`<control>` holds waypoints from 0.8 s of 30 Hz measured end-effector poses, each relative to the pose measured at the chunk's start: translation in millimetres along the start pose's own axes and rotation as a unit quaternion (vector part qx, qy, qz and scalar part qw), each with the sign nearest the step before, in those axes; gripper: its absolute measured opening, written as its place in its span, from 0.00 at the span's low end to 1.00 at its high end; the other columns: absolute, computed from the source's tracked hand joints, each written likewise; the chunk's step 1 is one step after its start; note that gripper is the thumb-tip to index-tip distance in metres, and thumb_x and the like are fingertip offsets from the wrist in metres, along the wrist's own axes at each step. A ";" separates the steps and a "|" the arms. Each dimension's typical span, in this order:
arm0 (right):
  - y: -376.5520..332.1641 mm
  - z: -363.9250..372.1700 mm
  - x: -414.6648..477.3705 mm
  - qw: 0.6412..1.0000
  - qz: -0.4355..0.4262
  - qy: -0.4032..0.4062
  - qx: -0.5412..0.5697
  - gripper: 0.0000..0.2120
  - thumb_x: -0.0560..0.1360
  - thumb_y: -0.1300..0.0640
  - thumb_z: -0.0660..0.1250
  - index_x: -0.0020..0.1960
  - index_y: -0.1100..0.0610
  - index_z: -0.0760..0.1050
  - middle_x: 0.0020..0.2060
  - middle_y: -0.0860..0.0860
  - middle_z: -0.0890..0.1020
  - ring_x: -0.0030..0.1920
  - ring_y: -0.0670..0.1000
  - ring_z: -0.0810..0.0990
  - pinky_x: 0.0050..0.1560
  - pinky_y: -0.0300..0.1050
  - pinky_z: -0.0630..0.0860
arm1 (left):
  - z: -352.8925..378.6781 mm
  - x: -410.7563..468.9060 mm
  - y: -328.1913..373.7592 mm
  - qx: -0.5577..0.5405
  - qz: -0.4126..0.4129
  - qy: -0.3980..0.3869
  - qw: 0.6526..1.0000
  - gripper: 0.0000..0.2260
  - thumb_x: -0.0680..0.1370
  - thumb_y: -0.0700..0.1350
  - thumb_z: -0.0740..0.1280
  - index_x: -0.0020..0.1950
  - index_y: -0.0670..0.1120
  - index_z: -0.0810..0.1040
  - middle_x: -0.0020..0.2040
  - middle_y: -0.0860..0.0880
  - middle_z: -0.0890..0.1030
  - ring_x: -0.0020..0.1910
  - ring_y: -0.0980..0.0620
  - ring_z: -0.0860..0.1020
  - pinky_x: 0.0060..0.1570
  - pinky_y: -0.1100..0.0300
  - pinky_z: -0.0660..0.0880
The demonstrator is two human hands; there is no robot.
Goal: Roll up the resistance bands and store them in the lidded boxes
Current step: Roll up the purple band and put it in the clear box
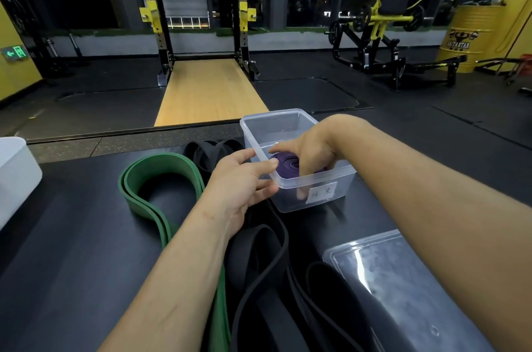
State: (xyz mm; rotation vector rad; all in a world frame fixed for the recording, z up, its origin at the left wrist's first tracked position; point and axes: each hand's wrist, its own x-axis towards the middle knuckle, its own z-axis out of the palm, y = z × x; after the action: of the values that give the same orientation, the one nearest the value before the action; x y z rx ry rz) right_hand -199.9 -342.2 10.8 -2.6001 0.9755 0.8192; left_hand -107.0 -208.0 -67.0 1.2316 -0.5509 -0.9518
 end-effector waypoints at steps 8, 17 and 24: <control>-5.6 -4.6 2.8 1.000 0.005 0.015 -0.018 0.52 0.62 0.37 0.82 0.79 0.35 0.58 0.71 0.48 0.68 0.69 0.59 0.72 0.65 0.60 0.78 | 0.2 1.2 0.1 0.004 0.000 0.003 1.000 0.23 0.78 0.38 0.75 0.72 0.44 0.77 0.56 0.42 0.87 0.42 0.48 0.86 0.35 0.63 0.80; -2.5 -1.8 -3.5 0.992 -0.016 -0.017 0.127 0.33 0.60 0.48 0.76 0.66 0.46 0.78 0.64 0.55 0.79 0.65 0.59 0.79 0.53 0.52 0.83 | 0.3 0.4 1.0 0.004 -0.002 0.005 1.000 0.22 0.78 0.36 0.74 0.71 0.43 0.77 0.57 0.42 0.87 0.41 0.48 0.85 0.33 0.64 0.79; -8.3 7.4 -9.9 0.993 -0.033 0.068 0.086 0.19 0.78 0.49 0.67 0.68 0.46 0.74 0.52 0.53 0.79 0.52 0.55 0.80 0.42 0.45 0.78 | 0.9 -2.0 3.4 0.002 -0.008 0.007 1.000 0.23 0.77 0.36 0.75 0.72 0.42 0.77 0.56 0.41 0.86 0.41 0.48 0.87 0.34 0.63 0.80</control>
State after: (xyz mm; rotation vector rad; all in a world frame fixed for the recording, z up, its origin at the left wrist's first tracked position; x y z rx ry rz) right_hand -203.6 -327.8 10.8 -2.5500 0.9435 0.5233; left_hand -107.7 -206.7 -63.2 1.2472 -0.5322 -0.9557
